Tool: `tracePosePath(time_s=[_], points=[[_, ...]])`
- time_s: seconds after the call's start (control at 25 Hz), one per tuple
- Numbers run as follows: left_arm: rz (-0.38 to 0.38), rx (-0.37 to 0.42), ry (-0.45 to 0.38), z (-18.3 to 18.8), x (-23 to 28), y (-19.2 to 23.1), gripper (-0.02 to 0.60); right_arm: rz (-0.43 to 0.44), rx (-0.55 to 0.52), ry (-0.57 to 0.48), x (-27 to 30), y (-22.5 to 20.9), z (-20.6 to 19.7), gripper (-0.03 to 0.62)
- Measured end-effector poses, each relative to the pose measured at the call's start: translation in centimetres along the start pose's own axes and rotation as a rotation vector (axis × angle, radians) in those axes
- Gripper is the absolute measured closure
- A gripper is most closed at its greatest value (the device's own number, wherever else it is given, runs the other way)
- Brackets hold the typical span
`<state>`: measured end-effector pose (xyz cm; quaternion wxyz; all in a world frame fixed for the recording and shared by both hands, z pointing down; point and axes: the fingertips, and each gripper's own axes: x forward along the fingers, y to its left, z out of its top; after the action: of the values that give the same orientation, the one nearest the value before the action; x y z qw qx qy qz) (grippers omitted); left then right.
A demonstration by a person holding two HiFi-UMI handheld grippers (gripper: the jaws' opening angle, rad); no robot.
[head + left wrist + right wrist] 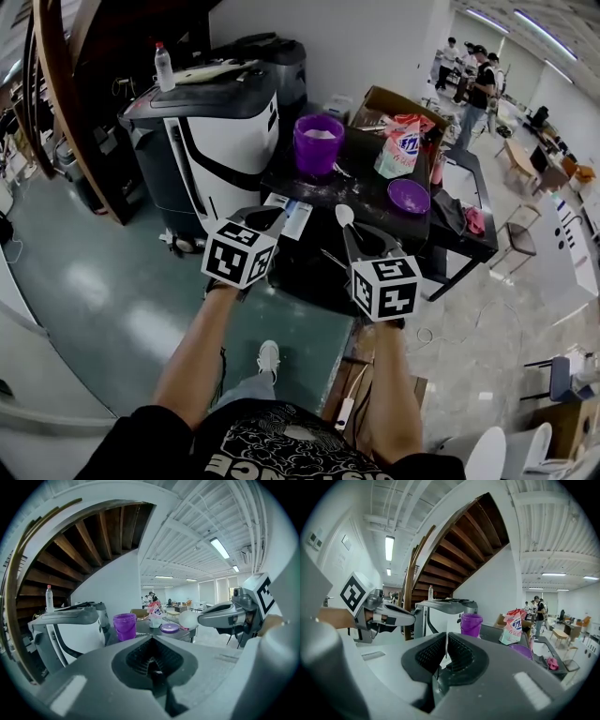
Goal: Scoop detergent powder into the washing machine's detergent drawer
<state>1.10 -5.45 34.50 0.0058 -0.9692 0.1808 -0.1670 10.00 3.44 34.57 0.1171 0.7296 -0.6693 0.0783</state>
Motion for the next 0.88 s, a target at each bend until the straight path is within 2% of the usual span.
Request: tracePosePath(time_s=[0.88], points=[[-0.033,-0.009,0.011,1.9,10.5,10.8,0.581,-0.032,0.013,0.040,13.5,-5.3,2.6,0.556]])
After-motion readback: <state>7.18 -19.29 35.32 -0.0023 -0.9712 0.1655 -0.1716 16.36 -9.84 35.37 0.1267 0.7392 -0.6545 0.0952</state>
